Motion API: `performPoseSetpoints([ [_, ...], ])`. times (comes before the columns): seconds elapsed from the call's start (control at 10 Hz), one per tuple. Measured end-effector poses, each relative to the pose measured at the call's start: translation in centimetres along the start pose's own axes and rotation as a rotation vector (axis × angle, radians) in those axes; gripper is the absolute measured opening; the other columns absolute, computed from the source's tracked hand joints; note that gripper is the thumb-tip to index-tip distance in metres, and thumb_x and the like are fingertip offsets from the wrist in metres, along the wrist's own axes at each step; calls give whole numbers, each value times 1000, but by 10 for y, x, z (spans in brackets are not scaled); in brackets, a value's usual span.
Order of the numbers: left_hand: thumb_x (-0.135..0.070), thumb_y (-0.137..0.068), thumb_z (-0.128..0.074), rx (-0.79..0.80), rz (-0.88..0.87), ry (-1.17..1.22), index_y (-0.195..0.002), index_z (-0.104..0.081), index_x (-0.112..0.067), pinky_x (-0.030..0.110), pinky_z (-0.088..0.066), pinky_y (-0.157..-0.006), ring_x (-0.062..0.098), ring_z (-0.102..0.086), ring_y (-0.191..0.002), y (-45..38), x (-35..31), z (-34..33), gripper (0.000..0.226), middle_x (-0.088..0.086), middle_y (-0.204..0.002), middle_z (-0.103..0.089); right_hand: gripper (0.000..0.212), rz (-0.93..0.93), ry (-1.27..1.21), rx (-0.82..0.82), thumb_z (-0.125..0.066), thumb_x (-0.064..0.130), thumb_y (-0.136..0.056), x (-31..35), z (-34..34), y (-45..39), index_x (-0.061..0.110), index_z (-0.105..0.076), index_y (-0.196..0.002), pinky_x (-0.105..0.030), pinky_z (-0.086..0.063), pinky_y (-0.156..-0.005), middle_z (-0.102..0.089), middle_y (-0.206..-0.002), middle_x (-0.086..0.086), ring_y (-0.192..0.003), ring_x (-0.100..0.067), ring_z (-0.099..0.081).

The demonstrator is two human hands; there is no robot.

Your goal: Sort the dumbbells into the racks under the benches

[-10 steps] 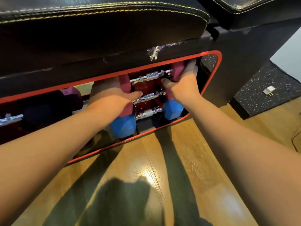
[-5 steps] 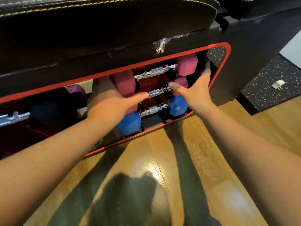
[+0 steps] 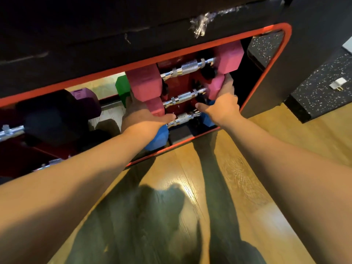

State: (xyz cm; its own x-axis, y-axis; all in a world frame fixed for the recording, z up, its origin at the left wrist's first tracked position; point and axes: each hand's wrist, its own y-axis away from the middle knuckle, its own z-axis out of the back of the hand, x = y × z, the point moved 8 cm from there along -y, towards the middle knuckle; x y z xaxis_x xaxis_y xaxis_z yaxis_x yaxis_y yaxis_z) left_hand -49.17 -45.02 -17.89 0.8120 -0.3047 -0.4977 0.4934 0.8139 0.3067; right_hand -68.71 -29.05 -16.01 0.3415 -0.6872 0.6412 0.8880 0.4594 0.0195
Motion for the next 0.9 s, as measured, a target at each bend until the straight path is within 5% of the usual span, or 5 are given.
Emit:
performPoseSetpoints([
  [0.4, -88, -56, -58, 21, 5, -129, -68, -45, -19, 25, -24, -44, 13, -44, -56, -9, 5, 0, 71, 1, -68, -49, 107, -95, 108, -43, -80, 42, -74, -2, -3, 4, 32, -6, -150, -52, -26, -96, -38, -144, -3, -130, -31, -37],
  [0.6, -89, -44, -64, -43, -96, -6, -90, -57, -19, 24, -31, -47, 17, -56, -66, -10, 2, 7, 84, 1, -81, -58, 112, -113, 145, 4, -80, 46, -72, 0, -1, 5, 33, -2, -150, -52, -27, -100, -41, -142, -4, -131, -33, -37],
  [0.7, -88, -46, -64, 5, -158, 5, -101, -58, -19, 24, -35, -54, 20, -58, -78, -10, 0, 10, 88, 2, -94, -61, 110, -124, 198, 62, -76, 59, -71, 0, 0, 6, 20, -11, -150, -49, -31, -98, -44, -139, -9, -129, -34, -38],
  [0.8, -89, -49, -63, 81, -160, -71, -114, -55, -12, 23, -33, -51, 15, -53, -69, -6, 2, 12, 101, 1, -89, -55, 119, -130, 118, 43, -78, 61, -67, -2, 1, 20, 21, -6, -152, -51, -33, -99, -40, -144, -11, -129, -35, -39],
  [0.9, -77, -63, -67, 235, -155, 33, -110, -63, -23, 28, -47, -70, 20, -61, -85, 14, 6, 15, 72, -2, -97, -64, 115, -140, 64, -9, -77, 55, -71, -3, 8, 53, 27, -2, -153, -55, -34, -101, -36, -145, -11, -130, -37, -40],
])
